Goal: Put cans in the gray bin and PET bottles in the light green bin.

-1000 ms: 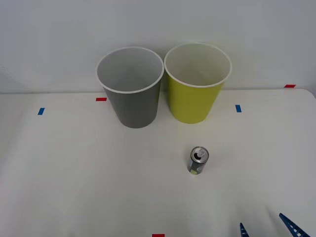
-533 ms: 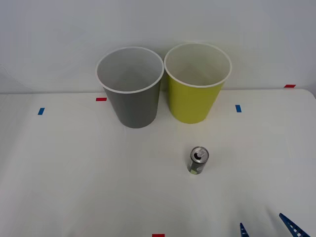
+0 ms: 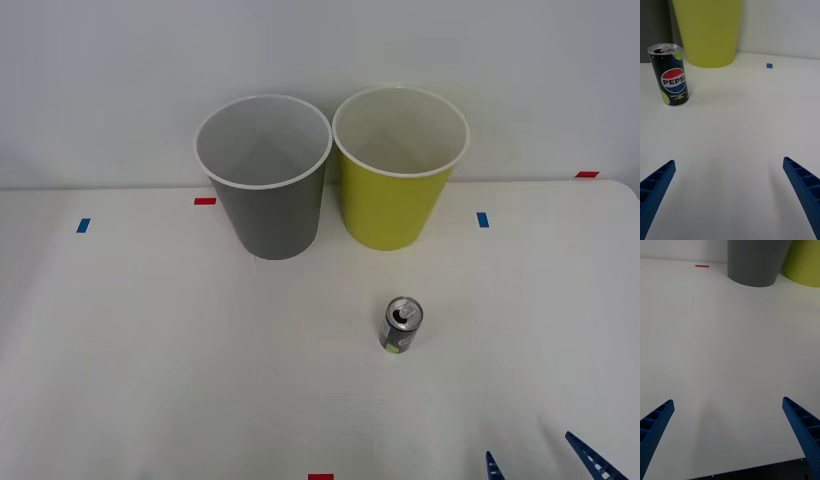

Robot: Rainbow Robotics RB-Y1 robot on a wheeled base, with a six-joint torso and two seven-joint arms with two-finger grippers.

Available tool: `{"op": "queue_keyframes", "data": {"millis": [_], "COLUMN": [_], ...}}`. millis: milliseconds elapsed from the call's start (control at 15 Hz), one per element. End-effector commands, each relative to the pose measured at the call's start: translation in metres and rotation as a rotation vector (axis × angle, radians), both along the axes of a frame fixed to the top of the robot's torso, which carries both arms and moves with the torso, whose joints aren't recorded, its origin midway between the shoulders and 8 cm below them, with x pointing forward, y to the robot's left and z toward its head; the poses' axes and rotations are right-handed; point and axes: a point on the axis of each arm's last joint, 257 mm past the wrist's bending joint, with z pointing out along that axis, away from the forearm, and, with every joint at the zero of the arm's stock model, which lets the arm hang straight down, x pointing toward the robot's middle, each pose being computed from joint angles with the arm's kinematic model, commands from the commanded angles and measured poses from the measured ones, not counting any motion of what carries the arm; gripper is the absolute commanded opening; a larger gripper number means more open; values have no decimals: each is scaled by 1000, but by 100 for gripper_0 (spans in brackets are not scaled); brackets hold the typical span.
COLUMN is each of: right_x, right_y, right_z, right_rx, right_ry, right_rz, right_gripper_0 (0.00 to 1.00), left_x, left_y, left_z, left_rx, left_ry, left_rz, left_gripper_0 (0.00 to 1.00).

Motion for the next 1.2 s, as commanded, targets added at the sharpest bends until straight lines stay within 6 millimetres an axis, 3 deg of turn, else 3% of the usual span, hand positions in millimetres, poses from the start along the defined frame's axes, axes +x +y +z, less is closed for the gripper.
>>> {"op": "queue_keyframes", "data": {"millis": [67,1200], "right_x": [0,0], "right_y": [0,0], "right_z": [0,0], "right_rx": [0,0], "right_ry": [0,0], "right_rz": [0,0], "right_gripper_0": [100,100], "left_x": [0,0], "left_y": [0,0], "left_z": [0,0], "left_rx": [0,0], "left_ry": [0,0], "left_rz": [0,0], "left_gripper_0": [100,100]}}
